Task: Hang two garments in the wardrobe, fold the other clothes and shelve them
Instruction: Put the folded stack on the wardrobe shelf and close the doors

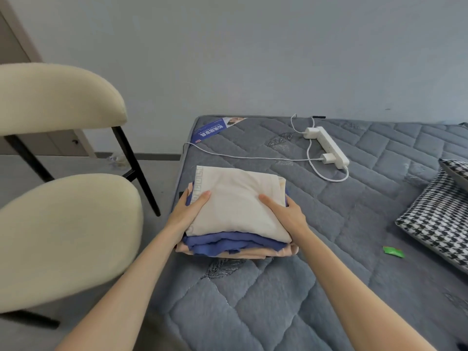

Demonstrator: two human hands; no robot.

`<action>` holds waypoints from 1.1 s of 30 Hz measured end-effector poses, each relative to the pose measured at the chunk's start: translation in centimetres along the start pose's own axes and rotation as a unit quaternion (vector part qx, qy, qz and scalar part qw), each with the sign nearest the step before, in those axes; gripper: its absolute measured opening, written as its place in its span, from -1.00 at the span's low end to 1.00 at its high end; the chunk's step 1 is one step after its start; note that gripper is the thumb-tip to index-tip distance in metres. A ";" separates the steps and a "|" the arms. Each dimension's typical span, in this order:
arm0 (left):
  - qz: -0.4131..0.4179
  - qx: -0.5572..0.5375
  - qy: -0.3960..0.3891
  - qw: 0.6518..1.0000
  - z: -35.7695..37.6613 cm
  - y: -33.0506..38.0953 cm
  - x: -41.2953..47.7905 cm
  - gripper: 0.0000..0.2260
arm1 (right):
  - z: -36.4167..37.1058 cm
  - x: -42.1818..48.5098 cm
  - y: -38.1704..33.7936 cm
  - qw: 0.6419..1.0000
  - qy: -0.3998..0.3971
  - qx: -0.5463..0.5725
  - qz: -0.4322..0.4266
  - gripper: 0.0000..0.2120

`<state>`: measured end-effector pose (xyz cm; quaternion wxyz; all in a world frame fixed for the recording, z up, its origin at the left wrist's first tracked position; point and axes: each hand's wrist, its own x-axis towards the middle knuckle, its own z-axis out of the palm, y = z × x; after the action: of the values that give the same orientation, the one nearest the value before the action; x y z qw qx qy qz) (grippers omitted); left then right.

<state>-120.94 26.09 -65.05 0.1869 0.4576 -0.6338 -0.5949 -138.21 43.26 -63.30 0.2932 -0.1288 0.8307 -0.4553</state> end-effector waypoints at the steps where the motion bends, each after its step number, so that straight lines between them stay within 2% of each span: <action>1: 0.010 -0.007 0.005 1.000 -0.5 0.3 -0.7 -0.52 | 0.1 -0.5 -0.4 1.000 -0.003 0.002 -0.011 -0.19; 6: 0.056 -0.018 0.057 0.997 -4.6 2.7 -3.8 -0.39 | 1.1 -2.8 -4.0 0.996 -0.024 0.010 -0.083 -0.19; 16: 0.102 -0.100 0.166 0.976 -16.2 5.4 -11.3 -0.48 | 7.5 -8.9 -12.5 0.971 -0.115 0.016 -0.210 -0.21; 21: 0.112 -0.123 0.238 0.957 -23.5 5.3 -15.8 -0.47 | 13.6 -12.9 -17.1 0.948 -0.182 0.013 -0.261 -0.27; 26: 0.115 -0.148 0.322 0.928 -30.9 4.1 -21.0 -0.50 | 21.1 -17.8 -20.6 0.911 -0.284 0.009 -0.298 -0.28; 33: 0.085 -0.184 0.428 0.881 -40.7 -1.0 -26.6 -0.55 | 33.5 -24.5 -23.0 0.873 -0.363 -0.021 -0.324 -0.31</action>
<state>-75.22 23.81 -48.73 0.5710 0.5691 -0.4077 -0.4288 -99.68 19.53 -48.89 0.4071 -0.5530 0.5871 -0.4288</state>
